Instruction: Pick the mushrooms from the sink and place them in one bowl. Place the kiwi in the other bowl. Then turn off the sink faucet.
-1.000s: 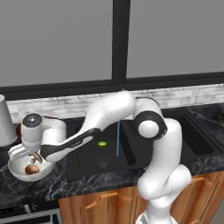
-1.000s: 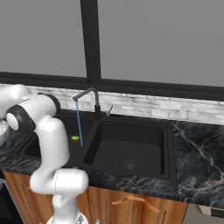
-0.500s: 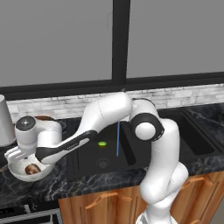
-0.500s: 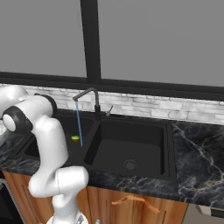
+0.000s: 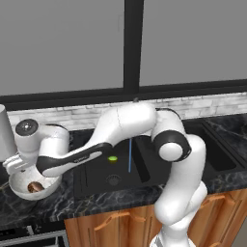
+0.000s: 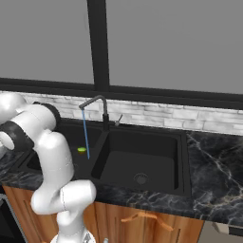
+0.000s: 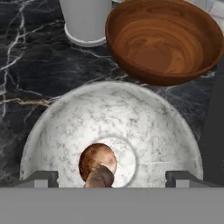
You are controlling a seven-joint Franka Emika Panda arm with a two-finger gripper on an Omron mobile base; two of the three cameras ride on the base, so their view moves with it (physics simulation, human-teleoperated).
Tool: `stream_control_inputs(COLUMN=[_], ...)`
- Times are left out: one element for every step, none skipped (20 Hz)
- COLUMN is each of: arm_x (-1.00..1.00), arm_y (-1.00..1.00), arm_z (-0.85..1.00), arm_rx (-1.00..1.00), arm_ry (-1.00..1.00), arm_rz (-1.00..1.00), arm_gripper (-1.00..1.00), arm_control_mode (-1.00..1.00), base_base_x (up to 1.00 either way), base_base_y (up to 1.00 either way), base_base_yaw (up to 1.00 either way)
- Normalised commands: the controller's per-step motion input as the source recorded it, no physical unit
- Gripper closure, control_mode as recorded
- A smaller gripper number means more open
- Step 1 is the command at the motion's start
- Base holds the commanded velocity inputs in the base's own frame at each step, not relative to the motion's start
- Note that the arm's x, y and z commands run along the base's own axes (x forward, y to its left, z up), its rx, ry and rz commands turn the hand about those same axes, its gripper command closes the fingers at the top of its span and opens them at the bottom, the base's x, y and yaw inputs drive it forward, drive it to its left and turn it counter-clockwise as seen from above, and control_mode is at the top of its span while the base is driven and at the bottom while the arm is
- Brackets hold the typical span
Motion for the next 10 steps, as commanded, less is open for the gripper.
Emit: stream_control_inputs(arm_x=[-0.08,-0.05,0.00,0.00,0.00,0.00,0.00,0.00,0.00,0.00], arm_y=[-0.61,-0.69,-0.74,-0.79,-0.82,-0.85,-0.87,-0.89,-0.93,-0.95], arm_z=[0.50,0.50,0.53,0.53,0.53,0.53,0.54,0.52,0.49,0.39], arm_rx=[0.12,0.14,0.17,0.19,0.20,0.21,0.22,0.22,0.22,0.21], arm_ry=[-0.04,-0.05,-0.03,-0.03,-0.03,-0.04,-0.04,-0.04,-0.03,-0.02], arm_rz=[0.00,0.00,0.00,0.00,0.00,0.00,0.00,0.00,0.00,0.00], arm_gripper=[-1.00,-1.00,-1.00,-1.00,-1.00,-1.00,-1.00,-1.00,-1.00,-1.00], arm_control_mode=[-1.00,-1.00,-1.00,-1.00,-1.00,-1.00,-1.00,-1.00,-1.00,-1.00], base_base_x=[0.00,0.00,0.00,0.00,0.00,0.00,0.00,0.00,0.00,0.00], base_base_y=[0.00,0.00,0.00,0.00,0.00,0.00,0.00,0.00,0.00,0.00], base_base_yaw=[0.00,0.00,0.00,0.00,0.00,0.00,0.00,0.00,0.00,0.00])
